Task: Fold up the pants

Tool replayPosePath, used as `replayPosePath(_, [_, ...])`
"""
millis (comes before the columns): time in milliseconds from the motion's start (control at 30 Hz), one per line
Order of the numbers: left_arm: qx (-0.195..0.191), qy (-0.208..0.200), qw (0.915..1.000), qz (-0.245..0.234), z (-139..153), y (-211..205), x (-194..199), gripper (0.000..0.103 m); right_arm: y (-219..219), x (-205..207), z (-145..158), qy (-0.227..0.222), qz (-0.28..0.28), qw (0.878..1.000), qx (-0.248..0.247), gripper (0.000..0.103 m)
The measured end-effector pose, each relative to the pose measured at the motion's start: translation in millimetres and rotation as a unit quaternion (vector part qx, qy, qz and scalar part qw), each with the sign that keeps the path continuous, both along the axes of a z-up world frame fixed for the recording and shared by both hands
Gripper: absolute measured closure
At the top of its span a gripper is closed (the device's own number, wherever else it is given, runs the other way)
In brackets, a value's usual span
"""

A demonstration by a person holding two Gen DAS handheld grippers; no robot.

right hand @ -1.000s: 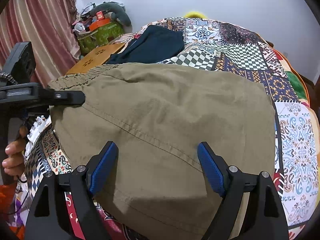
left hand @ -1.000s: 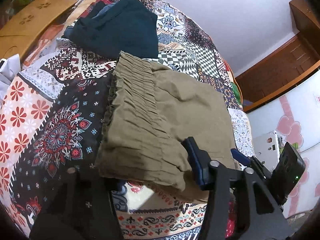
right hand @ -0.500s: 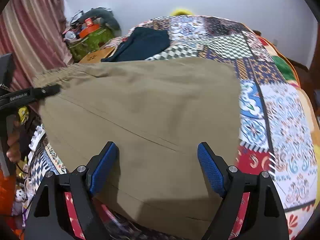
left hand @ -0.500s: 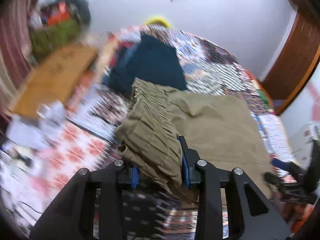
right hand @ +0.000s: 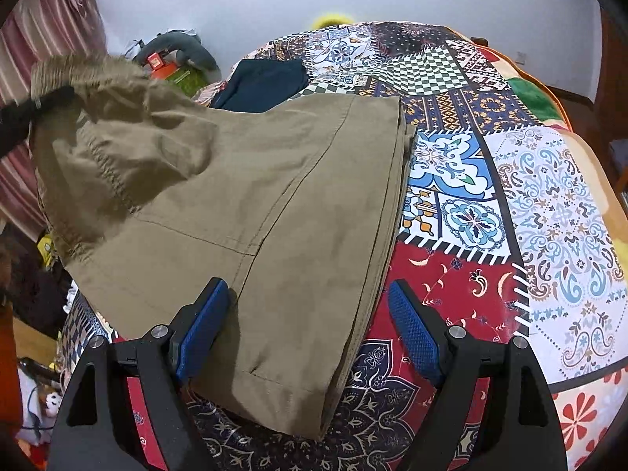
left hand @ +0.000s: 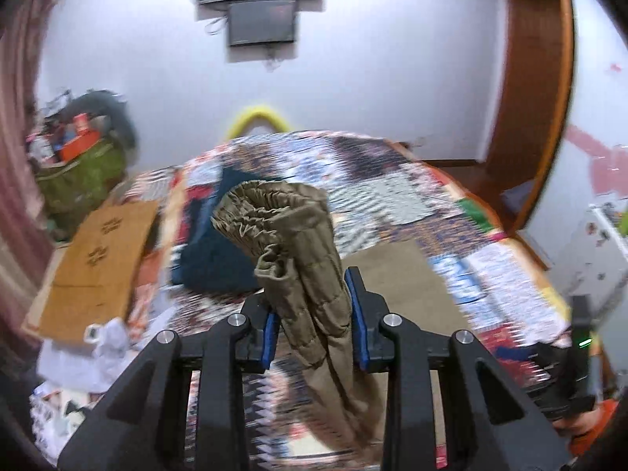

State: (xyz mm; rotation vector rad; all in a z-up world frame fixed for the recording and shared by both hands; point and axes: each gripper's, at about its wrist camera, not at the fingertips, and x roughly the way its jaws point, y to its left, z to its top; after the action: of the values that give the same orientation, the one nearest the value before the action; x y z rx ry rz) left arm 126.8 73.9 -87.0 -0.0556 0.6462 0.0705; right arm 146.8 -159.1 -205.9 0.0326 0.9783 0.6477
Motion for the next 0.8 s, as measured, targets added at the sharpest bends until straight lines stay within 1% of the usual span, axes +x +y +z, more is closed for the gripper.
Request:
replayPosePath(133, [-0.035,0.001,0.9979,-0.053,8.7,-24.6,13.4,0.074,-2.4,1.3,-0.9,0.002,-0.002,1.000,0.005,0.022])
replayPosePath(267, [-0.057,0.017,0.9931,-0.101,6.6,-51.6,24.8,0.075,-4.7,1.1,-1.0,0.003,-0.006,1.000,0.008,0.022])
replayPosePath(333, [-0.066,0.026,0.9906,-0.117,3.2,-61.9,27.0,0.075,-5.7,1.4,-1.1,0.003,-0.007,1.000,0.009,0.022])
replayPosePath(500, [-0.089,0.065,0.9820,-0.154,-13.5,-86.8,43.0,0.075,-7.7,1.5,-2.1,0.005,-0.010,1.000,0.013,0.022])
replayPosePath(633, [-0.087,0.103,0.9740,-0.182,-29.7,-103.2,47.2,0.075,-8.8,0.7,-2.2,0.005,-0.011,1.000,0.015,0.022])
replayPosePath(700, [-0.079,0.117,0.9713,-0.192,-33.7,-106.5,44.5,0.072,-9.6,0.1,-2.4,0.006,-0.011,1.000,0.015,0.022])
replayPosePath(733, [-0.073,0.122,0.9701,-0.197,-35.2,-108.5,43.4,0.068,-10.3,-0.6,-2.4,0.006,-0.011,1.000,0.016,0.022])
replayPosePath(767, [-0.069,0.127,0.9689,-0.201,-36.8,-109.3,41.2,0.061,-10.8,-0.9,-2.5,0.006,-0.011,1.000,0.017,0.022])
replayPosePath(800, [-0.067,0.129,0.9680,-0.205,-37.2,-110.4,38.7,0.058,-10.6,-1.1,-2.7,0.007,-0.012,1.000,0.018,0.022])
